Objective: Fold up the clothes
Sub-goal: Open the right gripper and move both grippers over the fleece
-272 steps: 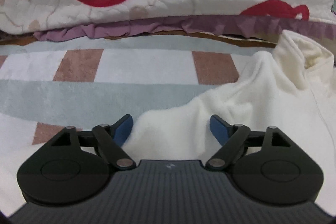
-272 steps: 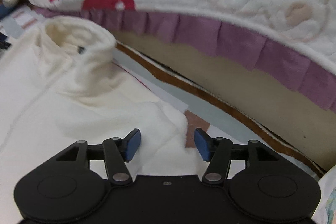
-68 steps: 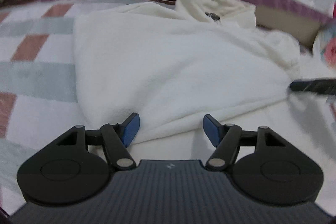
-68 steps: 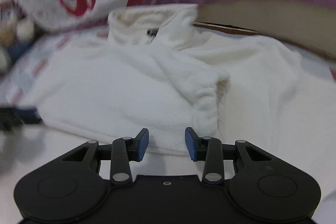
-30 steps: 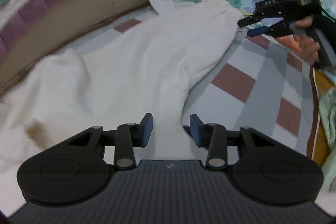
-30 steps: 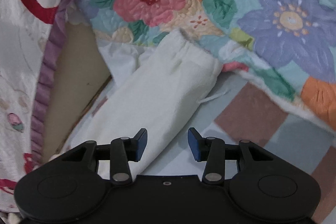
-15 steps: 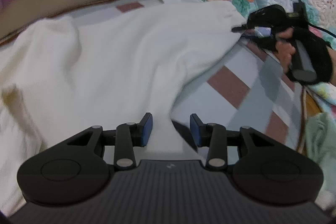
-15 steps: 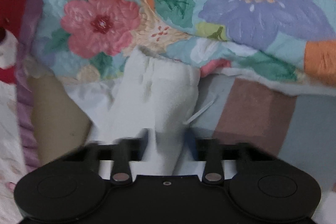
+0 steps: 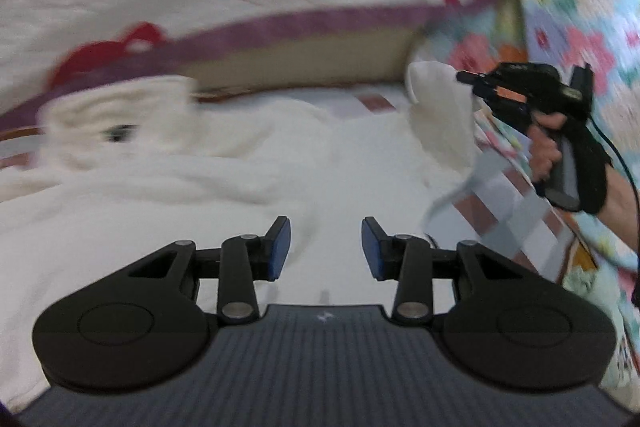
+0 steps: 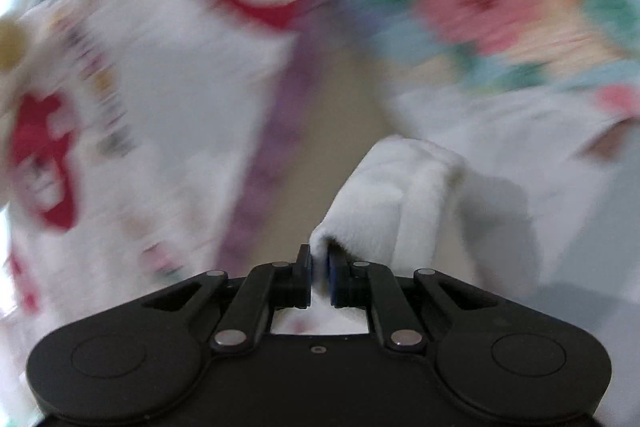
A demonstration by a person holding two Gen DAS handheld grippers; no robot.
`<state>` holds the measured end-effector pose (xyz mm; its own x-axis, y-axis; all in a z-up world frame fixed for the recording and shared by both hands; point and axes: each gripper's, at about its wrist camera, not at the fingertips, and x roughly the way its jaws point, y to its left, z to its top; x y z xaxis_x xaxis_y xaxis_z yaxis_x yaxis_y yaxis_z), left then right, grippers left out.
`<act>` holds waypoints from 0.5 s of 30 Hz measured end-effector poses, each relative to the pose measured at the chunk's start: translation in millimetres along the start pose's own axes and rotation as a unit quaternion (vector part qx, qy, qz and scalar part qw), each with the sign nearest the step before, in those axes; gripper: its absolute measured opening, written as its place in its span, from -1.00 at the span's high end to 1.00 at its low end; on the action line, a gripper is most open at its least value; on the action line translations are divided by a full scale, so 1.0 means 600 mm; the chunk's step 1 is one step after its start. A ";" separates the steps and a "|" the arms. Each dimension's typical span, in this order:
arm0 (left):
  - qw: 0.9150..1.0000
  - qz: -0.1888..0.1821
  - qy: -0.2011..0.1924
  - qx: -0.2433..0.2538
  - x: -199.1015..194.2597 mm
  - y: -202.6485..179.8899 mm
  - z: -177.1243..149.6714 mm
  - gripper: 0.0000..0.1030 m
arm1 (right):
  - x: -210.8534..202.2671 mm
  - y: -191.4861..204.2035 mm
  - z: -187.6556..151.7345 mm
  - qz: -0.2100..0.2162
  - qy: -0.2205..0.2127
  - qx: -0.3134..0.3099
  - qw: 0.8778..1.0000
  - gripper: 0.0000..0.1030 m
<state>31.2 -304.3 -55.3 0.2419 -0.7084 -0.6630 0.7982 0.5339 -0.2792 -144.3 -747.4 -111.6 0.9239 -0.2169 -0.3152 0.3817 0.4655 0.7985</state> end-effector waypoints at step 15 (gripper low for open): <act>0.979 0.075 -0.042 -0.186 -0.066 0.183 -0.111 0.19 | 0.134 0.416 -0.374 0.148 0.297 -0.226 0.916 0.63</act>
<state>72.7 -186.5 -105.9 0.3972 -0.6361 -0.6615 0.4975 0.7550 -0.4273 31.3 -456.1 -53.0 0.7883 0.4197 -0.4499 -0.0402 0.7648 0.6431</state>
